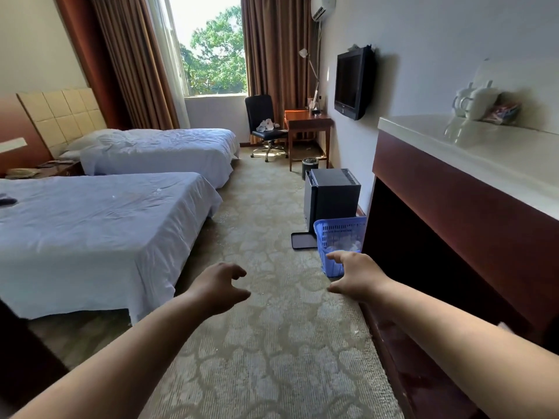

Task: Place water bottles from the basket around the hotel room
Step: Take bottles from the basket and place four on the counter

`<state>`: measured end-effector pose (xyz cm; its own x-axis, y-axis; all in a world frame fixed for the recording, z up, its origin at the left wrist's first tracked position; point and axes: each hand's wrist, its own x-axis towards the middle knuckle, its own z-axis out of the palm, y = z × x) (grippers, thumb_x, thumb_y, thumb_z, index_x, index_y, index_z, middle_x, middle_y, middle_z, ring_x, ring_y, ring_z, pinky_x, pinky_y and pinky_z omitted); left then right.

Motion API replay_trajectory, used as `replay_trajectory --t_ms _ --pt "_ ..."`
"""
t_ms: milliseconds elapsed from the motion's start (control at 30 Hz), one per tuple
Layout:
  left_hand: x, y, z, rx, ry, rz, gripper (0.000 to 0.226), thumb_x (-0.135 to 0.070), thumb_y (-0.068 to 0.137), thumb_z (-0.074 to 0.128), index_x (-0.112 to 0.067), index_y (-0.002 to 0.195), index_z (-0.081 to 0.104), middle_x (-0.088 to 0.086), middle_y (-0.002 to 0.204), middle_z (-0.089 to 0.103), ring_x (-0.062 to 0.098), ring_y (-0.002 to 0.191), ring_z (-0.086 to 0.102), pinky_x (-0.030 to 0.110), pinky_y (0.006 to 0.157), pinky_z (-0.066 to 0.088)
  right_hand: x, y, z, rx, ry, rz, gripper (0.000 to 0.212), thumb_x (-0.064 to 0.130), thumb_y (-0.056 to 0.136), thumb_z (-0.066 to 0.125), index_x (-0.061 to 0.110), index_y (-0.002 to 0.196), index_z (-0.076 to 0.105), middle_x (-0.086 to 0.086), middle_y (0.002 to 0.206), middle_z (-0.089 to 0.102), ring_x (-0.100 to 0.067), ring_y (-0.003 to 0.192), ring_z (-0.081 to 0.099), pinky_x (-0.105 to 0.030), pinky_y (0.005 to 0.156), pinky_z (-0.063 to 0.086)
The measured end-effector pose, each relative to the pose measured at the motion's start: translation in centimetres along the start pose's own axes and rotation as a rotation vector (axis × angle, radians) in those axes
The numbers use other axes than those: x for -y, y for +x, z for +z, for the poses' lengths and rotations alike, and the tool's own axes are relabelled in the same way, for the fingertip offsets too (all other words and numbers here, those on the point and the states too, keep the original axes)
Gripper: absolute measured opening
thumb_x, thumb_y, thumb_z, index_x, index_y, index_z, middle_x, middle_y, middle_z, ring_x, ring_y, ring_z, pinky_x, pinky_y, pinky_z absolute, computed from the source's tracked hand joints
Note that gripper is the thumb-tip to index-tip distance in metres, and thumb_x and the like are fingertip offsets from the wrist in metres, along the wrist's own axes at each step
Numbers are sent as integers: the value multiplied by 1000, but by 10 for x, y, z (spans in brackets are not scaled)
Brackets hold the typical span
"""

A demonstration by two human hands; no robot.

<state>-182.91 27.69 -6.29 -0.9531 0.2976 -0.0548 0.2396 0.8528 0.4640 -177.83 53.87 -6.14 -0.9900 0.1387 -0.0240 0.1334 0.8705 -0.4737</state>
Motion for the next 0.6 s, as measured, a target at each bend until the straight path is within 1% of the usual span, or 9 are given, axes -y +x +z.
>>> replay_trajectory --t_ms 133,200,367,467,600 --pt "-21 66 0 19 -7 22 51 -34 74 74 -21 121 60 -2 118 61 10 102 58 25 86 51 -23 56 -17 0 -36 -2 67 23 72 76 18 134 49 -2 137 53 -18 126 49 -26 102 41" --pt "-34 95 3 31 -12 35 50 -33 75 74 -21 121 60 -2 118 62 10 101 59 24 84 51 -37 80 -25 6 -41 10 65 22 72 75 19 132 51 -2 137 54 -17 124 50 -27 101 42" --pt "-50 155 18 53 -17 34 48 -35 75 74 -23 120 60 -4 116 62 11 102 59 29 90 51 -65 130 -43 15 -62 34 64 23 72 74 19 131 51 -1 136 54 -17 125 48 -28 102 40" --pt "-52 185 20 71 -18 26 49 -35 75 74 -24 120 60 -4 116 62 10 98 59 27 86 53 -75 155 -47 8 -66 42 63 23 72 74 18 131 52 -2 135 55 -18 124 49 -27 102 39" --pt "-50 224 17 88 -24 41 50 -34 75 75 -21 121 60 -2 114 63 10 98 58 26 88 49 -79 192 -47 22 -67 48 63 21 72 74 18 131 52 -2 135 55 -18 125 49 -28 102 41"
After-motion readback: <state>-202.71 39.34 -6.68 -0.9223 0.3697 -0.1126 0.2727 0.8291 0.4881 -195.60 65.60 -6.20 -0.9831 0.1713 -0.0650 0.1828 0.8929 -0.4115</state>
